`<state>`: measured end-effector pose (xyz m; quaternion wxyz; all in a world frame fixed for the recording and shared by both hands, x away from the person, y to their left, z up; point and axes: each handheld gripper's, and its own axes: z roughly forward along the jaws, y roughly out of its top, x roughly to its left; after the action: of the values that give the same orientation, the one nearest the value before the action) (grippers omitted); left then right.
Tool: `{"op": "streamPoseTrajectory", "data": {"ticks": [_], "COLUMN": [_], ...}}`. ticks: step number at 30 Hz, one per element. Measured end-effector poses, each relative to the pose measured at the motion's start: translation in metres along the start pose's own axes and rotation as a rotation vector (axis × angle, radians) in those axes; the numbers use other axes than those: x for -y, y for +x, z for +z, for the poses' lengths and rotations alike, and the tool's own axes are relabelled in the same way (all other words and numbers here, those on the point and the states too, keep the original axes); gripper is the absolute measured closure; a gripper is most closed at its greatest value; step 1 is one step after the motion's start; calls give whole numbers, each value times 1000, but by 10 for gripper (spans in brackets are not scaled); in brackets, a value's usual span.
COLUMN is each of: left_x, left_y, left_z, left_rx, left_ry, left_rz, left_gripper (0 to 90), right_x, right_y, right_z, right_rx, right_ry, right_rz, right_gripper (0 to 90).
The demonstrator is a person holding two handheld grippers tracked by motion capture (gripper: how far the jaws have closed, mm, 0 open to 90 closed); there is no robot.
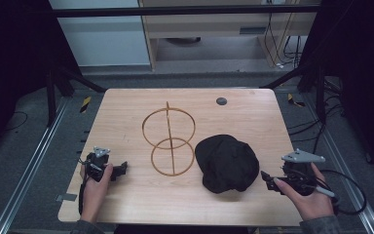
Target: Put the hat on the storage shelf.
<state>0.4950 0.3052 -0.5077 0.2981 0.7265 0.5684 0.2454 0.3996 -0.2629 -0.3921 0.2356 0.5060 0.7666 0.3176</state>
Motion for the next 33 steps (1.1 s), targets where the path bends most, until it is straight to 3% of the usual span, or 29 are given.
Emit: {"op": "streamPoseTrajectory", "data": {"ticks": [8, 13, 25, 33], "left_x": [1, 1, 1, 1], "left_y": [-1, -1, -1, -1], "left_z": [-1, -1, -1, -1], "left_rx": [0, -1, -2, -2], "left_ry": [-1, -1, -1, -1], "left_rz": [0, 1, 1, 1], "left_gripper": [0, 0, 0, 0], "right_x": [-31, -46, -60, -62], "right_y": [20, 35, 58, 64], "right_z": [0, 10, 27, 44], "right_rx": [-42, -68, -99, -77], "right_ry": [3, 21, 44, 83], "right_rz": [-46, -61, -95, -108], "right_gripper": [107, 102, 73, 59]}}
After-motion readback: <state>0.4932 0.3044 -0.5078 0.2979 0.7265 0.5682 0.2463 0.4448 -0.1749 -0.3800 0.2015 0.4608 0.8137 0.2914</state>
